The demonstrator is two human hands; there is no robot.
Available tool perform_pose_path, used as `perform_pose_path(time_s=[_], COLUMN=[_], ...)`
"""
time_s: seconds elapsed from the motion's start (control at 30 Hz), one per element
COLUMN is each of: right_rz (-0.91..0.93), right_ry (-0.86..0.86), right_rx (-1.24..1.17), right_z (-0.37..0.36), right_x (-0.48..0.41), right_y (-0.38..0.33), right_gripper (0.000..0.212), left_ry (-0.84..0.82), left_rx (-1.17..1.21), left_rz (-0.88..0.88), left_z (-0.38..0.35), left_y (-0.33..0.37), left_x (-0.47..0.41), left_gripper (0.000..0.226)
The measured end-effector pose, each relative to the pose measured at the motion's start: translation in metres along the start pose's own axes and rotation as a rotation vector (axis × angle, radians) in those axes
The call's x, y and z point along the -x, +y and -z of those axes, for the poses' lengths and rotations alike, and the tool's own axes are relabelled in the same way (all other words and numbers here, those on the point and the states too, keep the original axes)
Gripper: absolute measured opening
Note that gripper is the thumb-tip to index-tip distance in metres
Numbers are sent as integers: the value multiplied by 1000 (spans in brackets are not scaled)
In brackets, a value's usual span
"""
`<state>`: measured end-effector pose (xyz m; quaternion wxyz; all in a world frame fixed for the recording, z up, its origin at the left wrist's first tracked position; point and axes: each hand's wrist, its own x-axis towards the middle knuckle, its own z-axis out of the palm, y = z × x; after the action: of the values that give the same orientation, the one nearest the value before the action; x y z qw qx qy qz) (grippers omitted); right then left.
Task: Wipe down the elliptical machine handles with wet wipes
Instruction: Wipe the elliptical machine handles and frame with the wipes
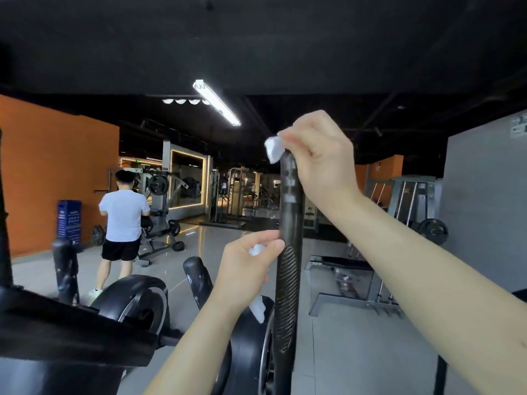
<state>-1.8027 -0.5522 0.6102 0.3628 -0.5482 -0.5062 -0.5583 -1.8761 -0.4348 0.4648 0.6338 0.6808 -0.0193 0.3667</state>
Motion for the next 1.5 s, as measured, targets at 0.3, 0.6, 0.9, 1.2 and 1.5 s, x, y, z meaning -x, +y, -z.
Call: perform_pose_path(time_s=[0.3,0.6,0.9,1.2,1.5], right_rz=[-15,-347,-604,-551,-818], right_ry=[-32,3,144,53,-31], right_rx=[-15,-127,-292,-248,-495], right_z=[15,7,3,2,29], right_x=[43,109,70,150,119], right_y=[5,4,-8,-16,-46], right_gripper=[19,18,9,16,10], left_ry=[-34,-31,-34,-8,-2], left_rx=[11,-14,-49,-42,-129], left_rz=[7,-1,-12,-28,-243], left_z=[2,3,5,2,-6], left_y=[2,-1,-1,-2,24], left_x=[2,1,0,3,25], left_gripper=[18,20,18,20,19])
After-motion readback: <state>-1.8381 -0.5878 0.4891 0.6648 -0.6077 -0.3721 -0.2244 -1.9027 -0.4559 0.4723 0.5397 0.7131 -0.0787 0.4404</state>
